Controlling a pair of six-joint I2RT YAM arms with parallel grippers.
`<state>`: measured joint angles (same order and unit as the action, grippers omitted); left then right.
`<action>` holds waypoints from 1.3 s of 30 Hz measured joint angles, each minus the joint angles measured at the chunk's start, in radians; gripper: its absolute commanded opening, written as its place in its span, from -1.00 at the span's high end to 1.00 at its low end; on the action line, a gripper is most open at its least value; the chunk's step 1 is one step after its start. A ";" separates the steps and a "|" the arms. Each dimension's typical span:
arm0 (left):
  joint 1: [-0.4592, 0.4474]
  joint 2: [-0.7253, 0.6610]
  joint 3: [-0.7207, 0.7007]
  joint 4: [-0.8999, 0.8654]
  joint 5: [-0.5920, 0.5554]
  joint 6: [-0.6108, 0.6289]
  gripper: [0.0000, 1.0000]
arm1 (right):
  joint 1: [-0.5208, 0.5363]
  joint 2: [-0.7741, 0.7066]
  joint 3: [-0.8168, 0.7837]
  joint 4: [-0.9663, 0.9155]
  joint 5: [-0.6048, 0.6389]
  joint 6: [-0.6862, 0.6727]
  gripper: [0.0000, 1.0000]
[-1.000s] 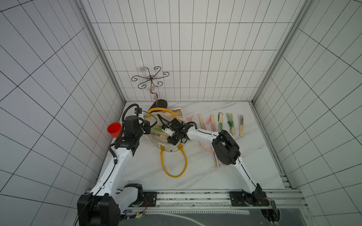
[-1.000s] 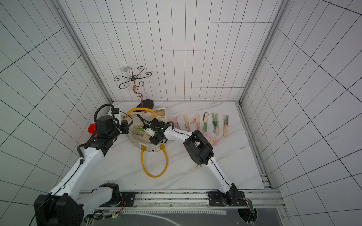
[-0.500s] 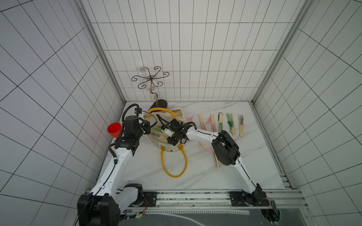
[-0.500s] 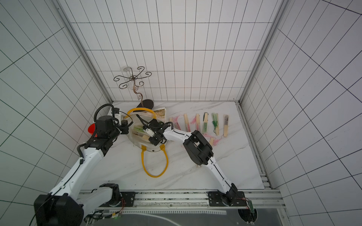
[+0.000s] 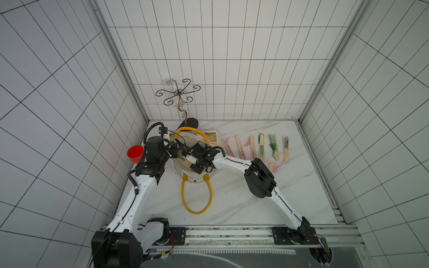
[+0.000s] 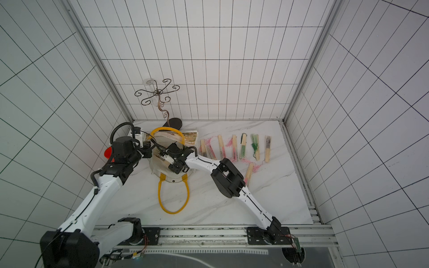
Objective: Take out the folding fans from the tote bags
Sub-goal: Pick up the folding fan from the canvas bag.
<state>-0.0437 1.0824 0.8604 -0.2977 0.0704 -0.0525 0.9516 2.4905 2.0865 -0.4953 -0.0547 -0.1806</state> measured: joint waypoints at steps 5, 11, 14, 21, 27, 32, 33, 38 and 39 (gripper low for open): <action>0.000 0.001 0.000 0.000 0.001 0.000 1.00 | -0.024 0.024 0.047 -0.034 -0.055 0.035 0.45; 0.000 0.004 0.000 -0.002 0.002 0.000 1.00 | -0.030 0.013 0.048 -0.074 -0.051 0.098 0.53; 0.000 0.006 0.000 -0.003 0.002 0.000 1.00 | -0.030 -0.001 0.045 -0.116 -0.045 0.137 0.58; 0.000 0.007 0.000 -0.002 0.003 0.000 1.00 | -0.016 -0.052 0.042 -0.200 -0.020 0.202 0.77; 0.000 0.007 0.002 0.001 0.002 0.000 1.00 | -0.006 -0.116 0.024 -0.219 -0.019 0.224 0.92; 0.000 0.007 0.002 -0.001 0.002 0.000 1.00 | 0.004 -0.182 -0.011 -0.216 -0.020 0.238 1.00; 0.000 0.007 0.002 -0.002 0.002 -0.001 1.00 | 0.005 -0.200 -0.024 -0.212 -0.019 0.241 1.00; 0.000 0.007 0.002 -0.013 0.001 0.000 1.00 | 0.016 -0.285 -0.074 -0.196 -0.021 0.260 1.00; 0.000 0.007 0.002 -0.014 0.000 -0.001 1.00 | 0.017 -0.303 -0.084 -0.193 -0.021 0.264 1.00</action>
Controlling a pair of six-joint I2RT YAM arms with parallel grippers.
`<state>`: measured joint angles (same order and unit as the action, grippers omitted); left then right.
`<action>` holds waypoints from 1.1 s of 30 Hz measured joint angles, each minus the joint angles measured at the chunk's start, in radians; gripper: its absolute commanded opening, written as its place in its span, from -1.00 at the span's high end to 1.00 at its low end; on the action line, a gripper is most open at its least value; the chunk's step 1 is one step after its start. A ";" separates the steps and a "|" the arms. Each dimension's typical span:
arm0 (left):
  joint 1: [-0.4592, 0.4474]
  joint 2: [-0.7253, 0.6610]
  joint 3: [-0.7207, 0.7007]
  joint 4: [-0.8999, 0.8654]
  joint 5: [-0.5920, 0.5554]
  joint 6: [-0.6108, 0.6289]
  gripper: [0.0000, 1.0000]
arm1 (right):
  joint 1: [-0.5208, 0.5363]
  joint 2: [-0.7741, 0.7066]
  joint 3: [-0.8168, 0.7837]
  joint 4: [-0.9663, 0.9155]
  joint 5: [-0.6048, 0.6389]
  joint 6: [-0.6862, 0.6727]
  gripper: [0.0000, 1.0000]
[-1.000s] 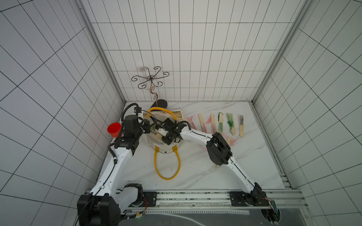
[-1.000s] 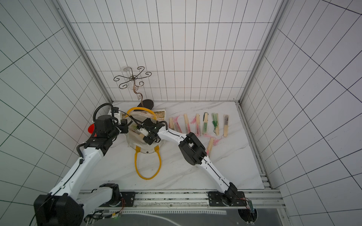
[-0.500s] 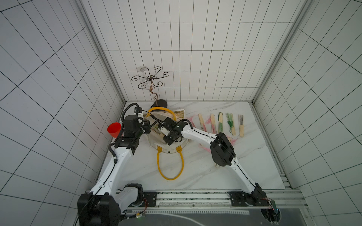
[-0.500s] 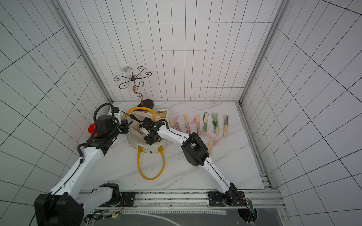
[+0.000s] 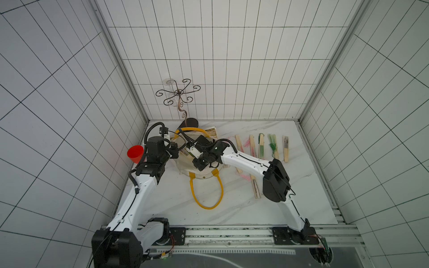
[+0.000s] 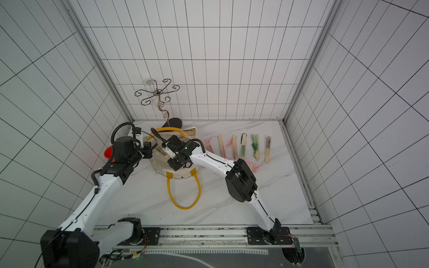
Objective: Take out the folding fans from the tote bags
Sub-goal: Pick up the folding fan from the canvas bag.
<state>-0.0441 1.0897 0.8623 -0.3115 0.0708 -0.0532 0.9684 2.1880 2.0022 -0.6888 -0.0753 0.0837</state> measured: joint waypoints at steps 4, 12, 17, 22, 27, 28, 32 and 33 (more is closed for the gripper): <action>-0.001 0.000 0.000 0.000 -0.008 0.000 1.00 | 0.001 -0.069 -0.061 0.003 0.003 0.020 1.00; 0.000 0.000 0.000 -0.001 -0.026 -0.003 1.00 | 0.007 -0.237 -0.308 0.030 0.023 0.084 1.00; -0.001 0.000 0.000 -0.002 -0.031 -0.004 1.00 | 0.018 -0.348 -0.463 0.040 0.045 0.129 1.00; -0.001 0.000 0.000 -0.002 -0.045 -0.007 1.00 | 0.040 -0.484 -0.623 0.039 0.065 0.187 1.00; -0.001 0.000 0.000 -0.002 -0.059 -0.007 1.00 | 0.050 -0.647 -0.770 0.032 0.087 0.264 1.00; -0.001 0.000 0.000 -0.002 -0.061 -0.007 1.00 | 0.051 -0.685 -0.797 0.028 0.090 0.280 1.00; -0.001 0.000 0.000 -0.002 -0.071 -0.007 1.00 | 0.052 -0.814 -0.871 0.006 0.113 0.339 1.00; -0.001 0.000 0.000 -0.002 -0.073 -0.007 1.00 | 0.051 -0.840 -0.885 -0.002 0.119 0.352 1.00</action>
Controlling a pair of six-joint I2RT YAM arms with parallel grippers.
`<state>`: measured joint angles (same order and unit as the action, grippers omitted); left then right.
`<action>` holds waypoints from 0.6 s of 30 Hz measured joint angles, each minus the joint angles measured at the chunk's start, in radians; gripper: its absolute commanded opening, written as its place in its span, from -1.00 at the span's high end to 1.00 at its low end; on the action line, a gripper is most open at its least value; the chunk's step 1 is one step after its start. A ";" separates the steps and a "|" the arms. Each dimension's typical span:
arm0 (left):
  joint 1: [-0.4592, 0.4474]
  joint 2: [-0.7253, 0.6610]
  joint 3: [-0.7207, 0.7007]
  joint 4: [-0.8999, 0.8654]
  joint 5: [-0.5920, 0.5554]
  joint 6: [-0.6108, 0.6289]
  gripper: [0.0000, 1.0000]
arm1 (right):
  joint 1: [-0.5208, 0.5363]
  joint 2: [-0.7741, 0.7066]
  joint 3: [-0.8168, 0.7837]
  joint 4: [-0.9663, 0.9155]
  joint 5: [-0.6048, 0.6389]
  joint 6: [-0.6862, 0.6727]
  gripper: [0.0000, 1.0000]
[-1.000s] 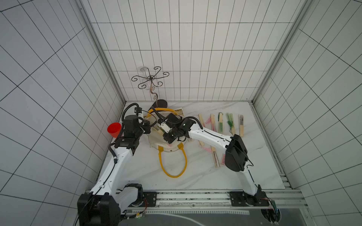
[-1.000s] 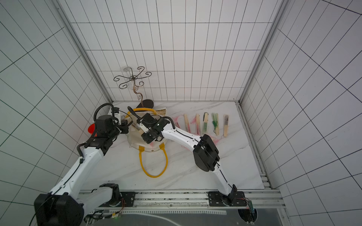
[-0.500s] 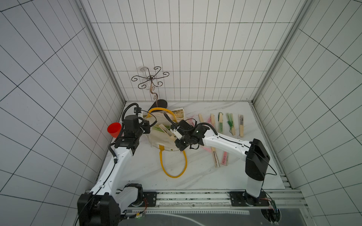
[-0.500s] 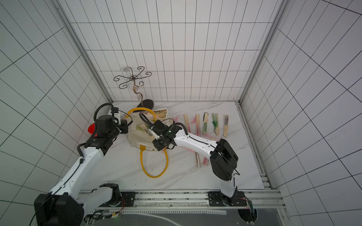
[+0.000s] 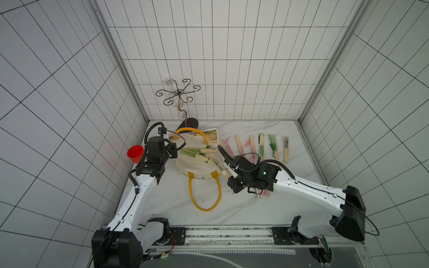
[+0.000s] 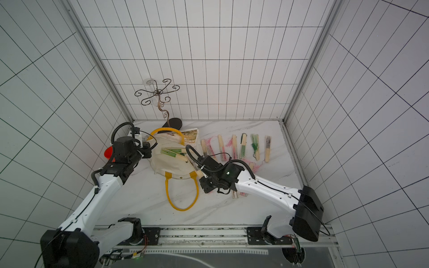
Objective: Take out the folding fans from the tote bags
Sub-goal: Pick up the folding fan from the canvas bag, then place the folding fan at the center of the board.
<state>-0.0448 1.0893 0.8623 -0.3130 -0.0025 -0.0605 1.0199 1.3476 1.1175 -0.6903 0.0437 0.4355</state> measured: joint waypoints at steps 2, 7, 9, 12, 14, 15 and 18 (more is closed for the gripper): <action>0.000 0.000 0.000 0.000 -0.002 0.000 1.00 | -0.002 -0.048 -0.030 -0.011 0.014 0.026 1.00; 0.000 -0.001 0.000 -0.002 -0.005 0.000 1.00 | -0.038 -0.107 -0.117 -0.025 0.018 0.072 1.00; 0.000 -0.002 0.000 -0.005 -0.005 0.000 1.00 | -0.061 -0.108 -0.152 -0.026 0.016 0.086 1.00; 0.000 -0.003 0.000 -0.006 -0.009 0.000 1.00 | -0.098 -0.105 -0.196 -0.028 0.015 0.108 1.00; 0.000 -0.003 0.000 -0.005 -0.013 0.000 1.00 | -0.120 -0.098 -0.217 -0.026 0.012 0.119 1.00; 0.000 -0.004 0.000 -0.005 -0.016 0.000 1.00 | -0.129 -0.092 -0.225 -0.025 0.011 0.123 1.00; 0.000 -0.006 0.000 -0.005 -0.024 0.000 1.00 | -0.145 -0.079 -0.256 -0.006 -0.006 0.129 1.00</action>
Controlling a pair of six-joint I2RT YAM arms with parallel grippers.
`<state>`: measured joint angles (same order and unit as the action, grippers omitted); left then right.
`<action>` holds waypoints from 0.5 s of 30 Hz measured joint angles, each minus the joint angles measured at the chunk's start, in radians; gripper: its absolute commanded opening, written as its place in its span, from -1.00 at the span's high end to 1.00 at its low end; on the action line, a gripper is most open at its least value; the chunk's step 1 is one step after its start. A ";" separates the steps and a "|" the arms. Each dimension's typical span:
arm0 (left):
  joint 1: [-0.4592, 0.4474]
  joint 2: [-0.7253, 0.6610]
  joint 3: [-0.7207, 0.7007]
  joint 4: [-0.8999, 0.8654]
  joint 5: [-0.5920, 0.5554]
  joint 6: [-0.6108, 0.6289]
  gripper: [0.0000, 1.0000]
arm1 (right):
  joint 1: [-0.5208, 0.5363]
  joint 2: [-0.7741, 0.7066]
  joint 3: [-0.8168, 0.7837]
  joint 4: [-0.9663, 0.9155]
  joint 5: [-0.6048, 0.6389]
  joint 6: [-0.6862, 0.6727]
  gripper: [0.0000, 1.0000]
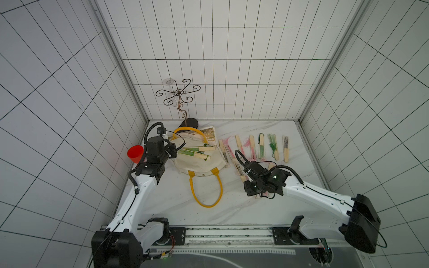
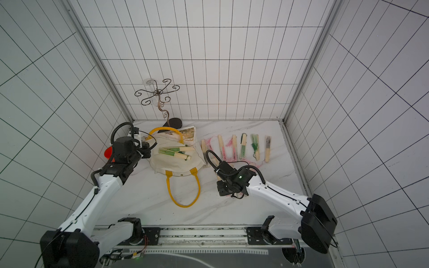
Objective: Take out the folding fans from the tote bags
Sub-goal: Place the folding fan at the center of the board.
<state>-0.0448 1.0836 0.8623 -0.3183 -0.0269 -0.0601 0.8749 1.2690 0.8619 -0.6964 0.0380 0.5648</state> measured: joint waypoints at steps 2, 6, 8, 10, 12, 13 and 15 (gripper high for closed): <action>0.000 -0.001 0.000 0.000 -0.003 0.000 1.00 | -0.002 0.011 -0.017 0.007 -0.010 0.000 1.00; 0.000 -0.002 0.000 0.000 -0.003 0.000 1.00 | -0.006 0.046 -0.035 0.031 -0.038 -0.001 1.00; 0.000 -0.002 0.000 0.000 -0.003 0.000 1.00 | -0.006 0.066 -0.040 0.046 -0.051 -0.002 1.00; 0.000 -0.002 0.000 0.000 -0.003 0.000 1.00 | -0.006 0.086 -0.042 0.056 -0.059 -0.005 1.00; 0.000 -0.002 0.000 0.000 -0.003 0.000 1.00 | -0.006 0.106 -0.042 0.066 -0.062 -0.008 1.00; 0.000 -0.002 0.000 0.000 -0.003 0.000 1.00 | -0.006 0.115 -0.042 0.072 -0.061 -0.008 1.00; 0.000 -0.002 0.000 0.000 -0.003 0.000 1.00 | -0.006 0.139 -0.042 0.082 -0.061 -0.008 1.00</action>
<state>-0.0448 1.0821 0.8623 -0.3183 -0.0299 -0.0601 0.8692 1.4078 0.8196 -0.6144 -0.0227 0.5564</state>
